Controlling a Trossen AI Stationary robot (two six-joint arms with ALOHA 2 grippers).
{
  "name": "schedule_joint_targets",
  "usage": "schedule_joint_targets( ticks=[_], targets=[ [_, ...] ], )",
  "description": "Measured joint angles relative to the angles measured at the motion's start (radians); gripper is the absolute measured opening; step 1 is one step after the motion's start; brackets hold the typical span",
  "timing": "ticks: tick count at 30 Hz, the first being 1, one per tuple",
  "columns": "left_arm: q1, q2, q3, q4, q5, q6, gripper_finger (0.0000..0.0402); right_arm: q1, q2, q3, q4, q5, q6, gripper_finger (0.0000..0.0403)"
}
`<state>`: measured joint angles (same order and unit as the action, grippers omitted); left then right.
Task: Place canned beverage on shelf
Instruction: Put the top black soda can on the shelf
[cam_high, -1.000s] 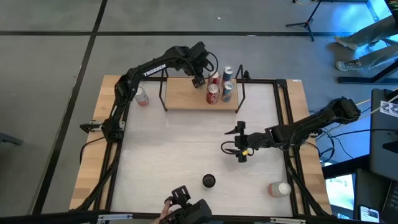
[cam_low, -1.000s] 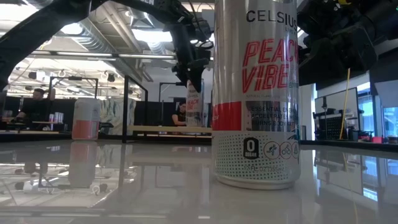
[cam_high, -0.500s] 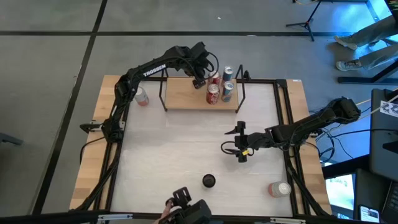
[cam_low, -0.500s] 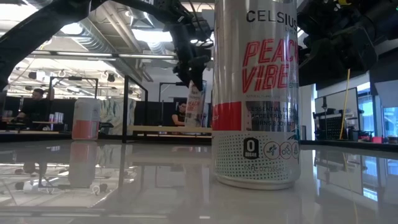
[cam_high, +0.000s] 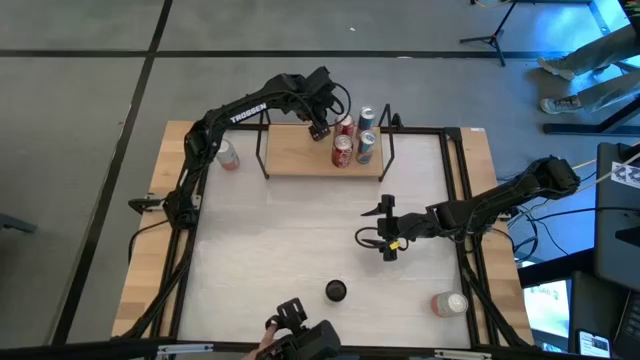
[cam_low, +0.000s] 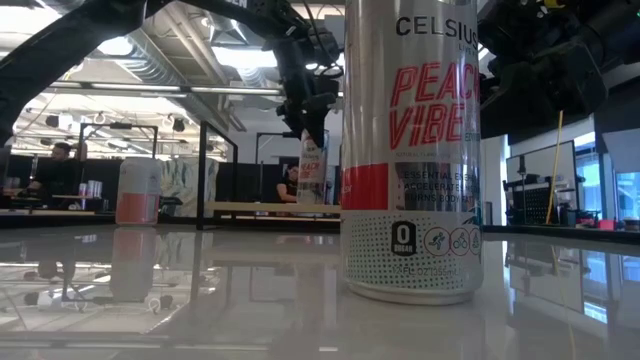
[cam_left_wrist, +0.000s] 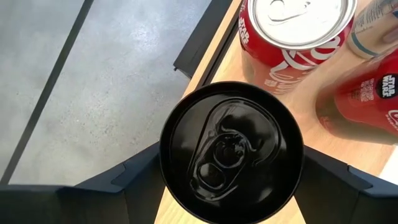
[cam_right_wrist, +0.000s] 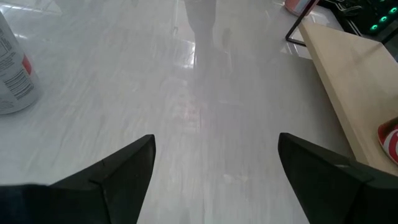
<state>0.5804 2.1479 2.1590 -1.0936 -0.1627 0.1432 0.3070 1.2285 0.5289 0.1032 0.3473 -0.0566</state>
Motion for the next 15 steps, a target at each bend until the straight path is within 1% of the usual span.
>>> schedule_joint_targets(
  ticks=[3, 8, 15],
  targets=[
    [0.0, 0.0, 0.0, 0.002, 0.008, 0.0, 0.0274, 0.0, 0.0, 0.0, 0.0, 0.0, 0.0, 0.0337],
    [0.002, 0.0, 0.0, 0.005, 0.06, 0.0, 0.0247, 0.0, 0.0, 0.0, 0.0, 0.0, 0.0, 0.0337],
    [0.002, 0.0, 0.0, 0.004, 0.123, -0.01, 0.0242, 0.0, 0.0, 0.0, 0.0, 0.0, 0.0, 0.0337]
  ],
)
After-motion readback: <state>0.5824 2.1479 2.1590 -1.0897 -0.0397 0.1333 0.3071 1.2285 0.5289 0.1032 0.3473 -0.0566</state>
